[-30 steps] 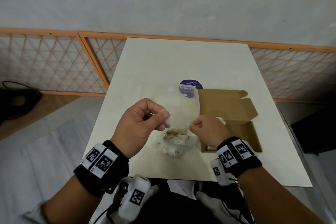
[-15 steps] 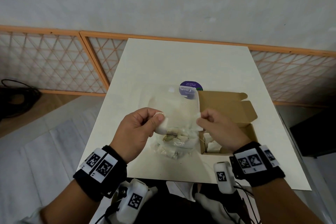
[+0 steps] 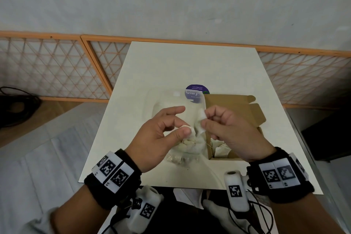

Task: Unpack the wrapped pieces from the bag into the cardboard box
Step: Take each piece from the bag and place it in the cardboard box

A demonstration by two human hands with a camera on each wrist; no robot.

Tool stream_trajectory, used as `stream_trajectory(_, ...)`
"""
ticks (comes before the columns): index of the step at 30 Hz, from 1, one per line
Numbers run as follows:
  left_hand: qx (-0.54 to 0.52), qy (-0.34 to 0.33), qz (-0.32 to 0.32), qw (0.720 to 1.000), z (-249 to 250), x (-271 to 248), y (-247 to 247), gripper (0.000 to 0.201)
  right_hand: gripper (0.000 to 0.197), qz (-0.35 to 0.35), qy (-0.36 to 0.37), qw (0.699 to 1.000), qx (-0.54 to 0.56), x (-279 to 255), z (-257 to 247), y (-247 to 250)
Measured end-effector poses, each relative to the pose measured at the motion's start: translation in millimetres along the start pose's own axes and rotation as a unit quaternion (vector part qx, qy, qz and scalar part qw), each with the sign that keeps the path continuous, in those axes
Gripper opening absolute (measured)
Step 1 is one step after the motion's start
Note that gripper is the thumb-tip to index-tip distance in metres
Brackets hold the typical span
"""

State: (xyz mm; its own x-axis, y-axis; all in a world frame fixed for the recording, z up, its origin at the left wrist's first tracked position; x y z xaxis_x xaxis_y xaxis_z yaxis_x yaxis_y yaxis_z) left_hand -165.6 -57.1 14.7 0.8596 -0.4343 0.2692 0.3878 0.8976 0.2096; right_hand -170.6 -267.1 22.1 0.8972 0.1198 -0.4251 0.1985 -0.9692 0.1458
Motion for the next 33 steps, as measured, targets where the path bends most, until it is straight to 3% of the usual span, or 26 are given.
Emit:
stream_trajectory(8, -0.144, 0.008, 0.033, 0.989, 2.8, 10.4, -11.7, 0.019, 0.010, -0.028, 0.030, 0.999, 0.014, -6.3, -4.9, -13.0)
stream_trajectory(13, -0.130, 0.007, 0.063, 0.990, 0.6, 14.0, -8.5, 0.021, 0.009, -0.037, 0.043, 0.998, -0.003, -5.4, -8.5, -14.1)
stream_trajectory(17, -0.111, 0.002, 0.080, 0.991, -3.0, 16.2, -0.2, 0.011, 0.015, -0.022, 0.049, 0.999, -0.003, 0.8, -12.8, -11.2)
stream_trajectory(21, -0.112, 0.015, 0.128, 0.985, -13.0, 12.2, 14.9, 0.028, 0.016, 0.027, 0.005, 1.000, -0.011, 22.6, 8.5, -1.4)
stream_trajectory(26, -0.121, 0.037, 0.167, 0.978, -26.2, -5.5, 30.9, 0.035, 0.014, 0.072, -0.044, 0.973, -0.214, 54.9, 60.2, -9.6)
stream_trajectory(30, -0.099, 0.061, 0.171, 0.978, -33.1, -23.2, 37.5, 0.017, 0.020, 0.075, -0.030, 0.925, -0.371, 71.3, 81.6, -31.9)
stream_trajectory(33, -0.099, 0.064, 0.179, 0.977, -38.3, -32.1, 39.4, 0.007, 0.039, 0.114, -0.021, 0.885, -0.451, 82.1, 84.0, -42.5)
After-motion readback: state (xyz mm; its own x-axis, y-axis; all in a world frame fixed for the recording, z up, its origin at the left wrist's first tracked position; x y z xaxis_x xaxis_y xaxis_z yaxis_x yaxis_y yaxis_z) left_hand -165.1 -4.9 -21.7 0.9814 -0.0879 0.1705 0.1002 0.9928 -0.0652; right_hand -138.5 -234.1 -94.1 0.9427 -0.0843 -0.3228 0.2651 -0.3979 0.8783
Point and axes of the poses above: each hand's wrist, its own x-axis towards the middle knuckle, its own y-axis out of the back of the hand, z = x × y, the point moved 4 cm from there along x, towards the middle knuckle, and after that the axes turned 15 degrees about -y, right-handed, at the moved point
